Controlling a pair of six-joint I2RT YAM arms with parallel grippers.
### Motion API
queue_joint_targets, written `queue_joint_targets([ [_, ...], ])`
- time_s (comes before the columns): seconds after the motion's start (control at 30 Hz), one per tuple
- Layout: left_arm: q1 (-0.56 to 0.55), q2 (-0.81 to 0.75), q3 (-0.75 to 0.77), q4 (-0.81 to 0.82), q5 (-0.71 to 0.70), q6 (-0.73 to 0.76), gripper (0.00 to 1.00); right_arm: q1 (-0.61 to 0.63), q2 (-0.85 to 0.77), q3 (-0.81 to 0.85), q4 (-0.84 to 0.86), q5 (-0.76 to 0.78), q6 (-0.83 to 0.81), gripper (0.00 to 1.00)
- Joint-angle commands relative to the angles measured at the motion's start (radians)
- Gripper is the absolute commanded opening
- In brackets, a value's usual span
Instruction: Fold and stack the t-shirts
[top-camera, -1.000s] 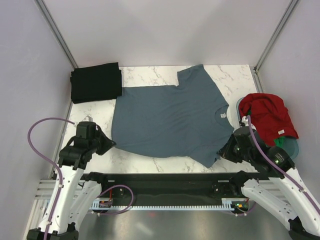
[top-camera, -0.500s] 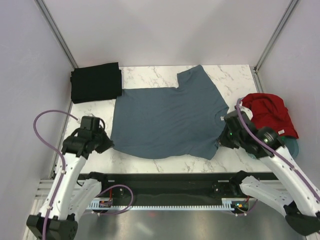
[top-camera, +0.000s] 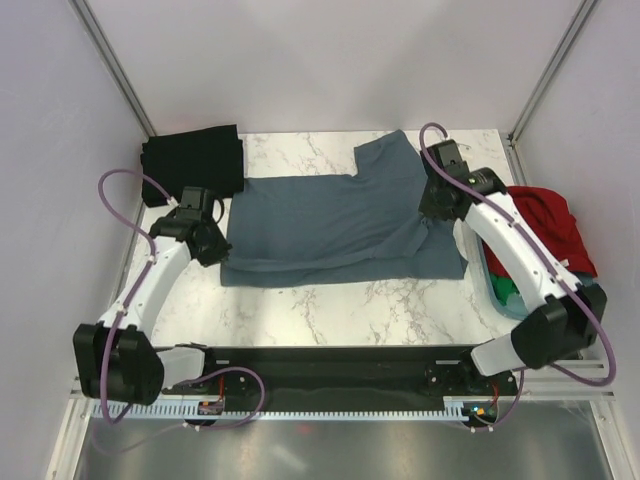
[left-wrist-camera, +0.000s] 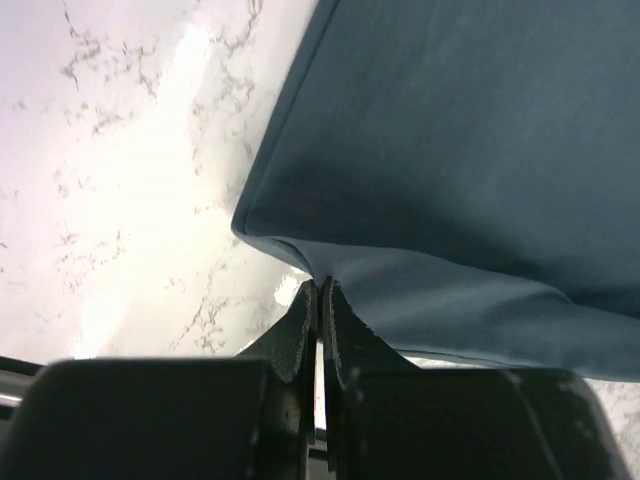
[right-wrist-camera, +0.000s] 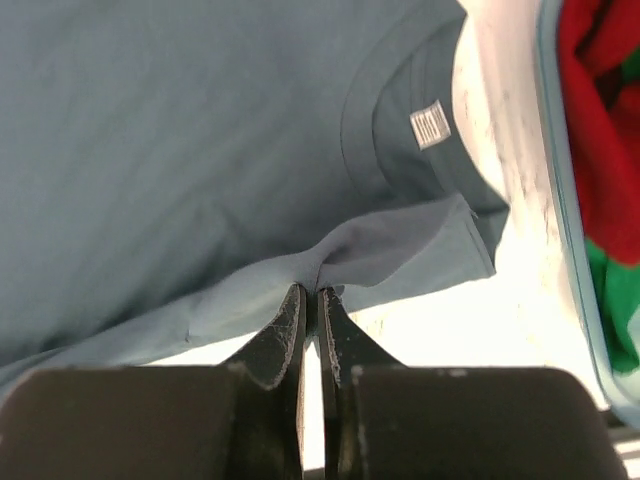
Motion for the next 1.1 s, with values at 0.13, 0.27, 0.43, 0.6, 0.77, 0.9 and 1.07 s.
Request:
queue_joint_targets([
  [0.13,0.053,0.155,0.086,0.107,-0.042,0.084,0.02,-0.054,0.171,0.163,0.059,0.003,-0.103,0.0],
  [0.27,0.074,0.253,0.123,0.13,-0.025,0.097,0.02,-0.088,0.251,0.212,0.069,-0.013,-0.102,0.0],
  [0.43,0.093,0.39,0.218,0.141,0.027,0.12,0.02,-0.111,0.335,0.271,0.069,-0.004,-0.102,0.0],
  [0.6,0.123,0.528,0.351,0.127,0.145,0.179,0.47,-0.162,0.489,0.432,0.015,-0.018,-0.129,0.54],
  [0.77,0.16,0.409,0.321,0.098,0.152,0.17,0.98,-0.191,0.442,0.434,-0.05,0.002,-0.137,0.85],
  [0.9,0.166,0.171,0.145,0.124,0.156,0.108,0.98,-0.22,0.233,0.14,0.084,-0.107,-0.1,0.87],
  [1.07,0.169,-0.058,-0.151,0.234,0.213,-0.027,0.97,-0.261,0.009,-0.254,0.194,-0.217,-0.056,0.85],
])
